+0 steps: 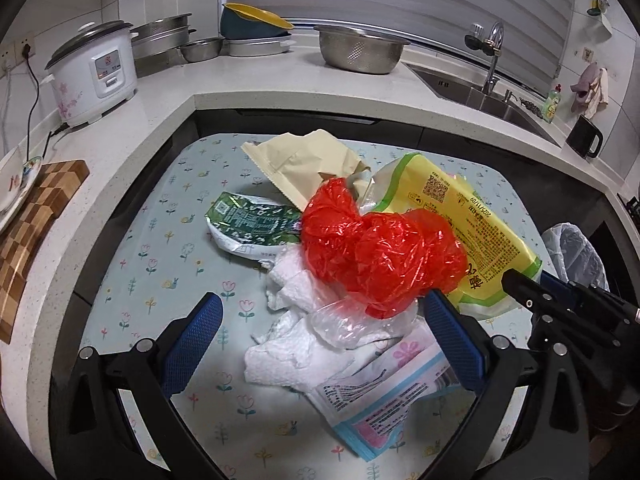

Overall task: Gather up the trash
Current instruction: 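Grasp the yellow-green snack bag with the right tool while the left tool reaches the red plastic bag, then grasp the red plastic bag with the left tool while the right tool lifts the snack bag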

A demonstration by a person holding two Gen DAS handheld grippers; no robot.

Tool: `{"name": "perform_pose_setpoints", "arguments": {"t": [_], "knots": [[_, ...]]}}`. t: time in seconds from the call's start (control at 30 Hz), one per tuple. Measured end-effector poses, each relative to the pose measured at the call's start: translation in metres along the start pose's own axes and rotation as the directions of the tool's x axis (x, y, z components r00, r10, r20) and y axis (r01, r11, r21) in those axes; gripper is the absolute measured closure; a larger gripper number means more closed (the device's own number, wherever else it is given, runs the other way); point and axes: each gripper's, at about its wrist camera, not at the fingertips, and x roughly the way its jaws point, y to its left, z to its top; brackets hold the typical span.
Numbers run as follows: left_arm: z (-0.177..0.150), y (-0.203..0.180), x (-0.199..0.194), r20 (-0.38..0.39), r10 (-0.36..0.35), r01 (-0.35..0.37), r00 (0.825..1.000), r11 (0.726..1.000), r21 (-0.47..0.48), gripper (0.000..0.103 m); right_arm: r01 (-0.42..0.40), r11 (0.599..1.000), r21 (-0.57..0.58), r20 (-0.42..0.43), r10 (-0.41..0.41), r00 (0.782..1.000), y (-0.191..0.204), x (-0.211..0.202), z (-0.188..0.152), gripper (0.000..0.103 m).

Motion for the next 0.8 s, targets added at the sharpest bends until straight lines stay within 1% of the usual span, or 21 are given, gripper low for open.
{"name": "perform_pose_setpoints", "arguments": {"t": [0.1,0.27,0.4,0.5,0.53,0.57,0.6,0.63,0.67,0.7,0.77,0.8], "knots": [[0.007,-0.013,0.008,0.006,-0.021,0.021,1.000,1.000,0.023,0.007,0.041,0.999,0.025,0.032,-0.041,0.999,-0.015,-0.011,0.004,0.083],[0.018,-0.032,0.029,-0.005,-0.078,0.078,0.997,0.996,0.031,0.007,0.061,0.996,0.064,0.046,-0.064,0.997,-0.033,-0.019,0.008,0.083],[0.023,-0.044,0.045,0.000,-0.073,0.073,0.997,0.996,0.047,0.009,0.063,0.994,0.092,0.053,-0.068,0.996,-0.043,-0.022,0.009,0.083],[0.027,-0.053,0.058,-0.022,-0.092,0.093,0.996,0.993,0.070,0.026,0.065,0.993,0.101,0.045,-0.070,0.997,-0.048,-0.019,0.008,0.083],[0.027,-0.054,0.061,-0.031,-0.106,0.108,0.994,0.992,0.071,0.037,0.064,0.993,0.102,0.042,-0.068,0.997,-0.048,-0.018,0.008,0.083],[0.028,-0.056,0.064,-0.045,-0.113,0.116,0.993,0.991,0.070,0.045,0.065,0.993,0.103,0.041,-0.069,0.997,-0.048,-0.018,0.007,0.083],[0.028,-0.057,0.067,-0.055,-0.117,0.120,0.992,0.991,0.066,0.050,0.065,0.992,0.104,0.039,-0.070,0.997,-0.049,-0.018,0.007,0.083],[0.028,-0.057,0.068,-0.058,-0.124,0.128,0.991,0.990,0.064,0.063,0.065,0.992,0.105,0.039,-0.070,0.997,-0.050,-0.018,0.006,0.083],[0.027,-0.058,0.068,-0.064,-0.131,0.135,0.989,0.989,0.064,0.072,0.065,0.992,0.109,0.041,-0.070,0.997,-0.051,-0.019,0.006,0.083],[0.027,-0.058,0.068,-0.067,-0.131,0.135,0.989,0.989,0.065,0.074,0.065,0.991,0.113,0.044,-0.071,0.997,-0.052,-0.021,0.006,0.083],[0.026,-0.058,0.063,-0.058,-0.129,0.132,0.990,0.989,0.059,0.083,0.067,0.990,0.123,0.056,-0.074,0.996,-0.057,-0.026,0.006,0.083],[0.027,-0.059,0.060,-0.052,-0.133,0.136,0.990,0.989,0.061,0.084,0.068,0.989,0.127,0.063,-0.077,0.995,-0.059,-0.030,0.007,0.083]]}}
